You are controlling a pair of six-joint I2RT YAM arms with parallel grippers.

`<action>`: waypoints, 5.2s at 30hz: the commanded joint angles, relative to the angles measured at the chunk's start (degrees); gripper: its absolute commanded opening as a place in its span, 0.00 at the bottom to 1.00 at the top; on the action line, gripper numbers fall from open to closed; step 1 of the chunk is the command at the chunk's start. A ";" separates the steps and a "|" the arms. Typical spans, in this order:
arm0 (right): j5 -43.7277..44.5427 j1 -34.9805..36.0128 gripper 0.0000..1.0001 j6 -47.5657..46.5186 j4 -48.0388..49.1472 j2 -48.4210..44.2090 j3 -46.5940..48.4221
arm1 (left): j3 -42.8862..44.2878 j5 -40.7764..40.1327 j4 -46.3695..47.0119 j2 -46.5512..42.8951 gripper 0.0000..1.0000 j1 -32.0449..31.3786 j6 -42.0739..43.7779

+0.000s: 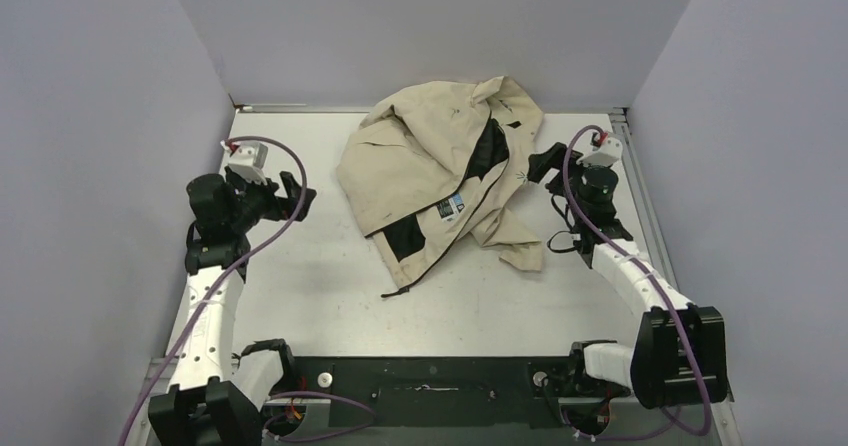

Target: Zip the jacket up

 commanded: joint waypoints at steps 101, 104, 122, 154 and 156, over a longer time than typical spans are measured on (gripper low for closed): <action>13.00 34.83 0.40 17.58 -44.29 19.19 22.94 | -9.80 -24.78 21.79 12.32 0.83 -58.91 30.19; 13.02 35.31 0.41 17.66 -43.44 20.01 23.03 | -9.71 -24.92 21.62 12.30 0.83 -58.95 30.28; 13.89 36.47 0.05 18.58 -44.90 18.06 23.52 | -9.06 -24.23 21.98 12.66 0.84 -60.63 29.04; 11.69 38.39 0.05 22.38 -47.86 16.89 36.29 | -6.33 -48.16 28.52 22.73 0.64 -69.40 26.60; 11.76 38.40 0.05 22.43 -48.05 16.65 36.31 | -6.52 -49.48 29.43 23.38 0.56 -69.21 27.31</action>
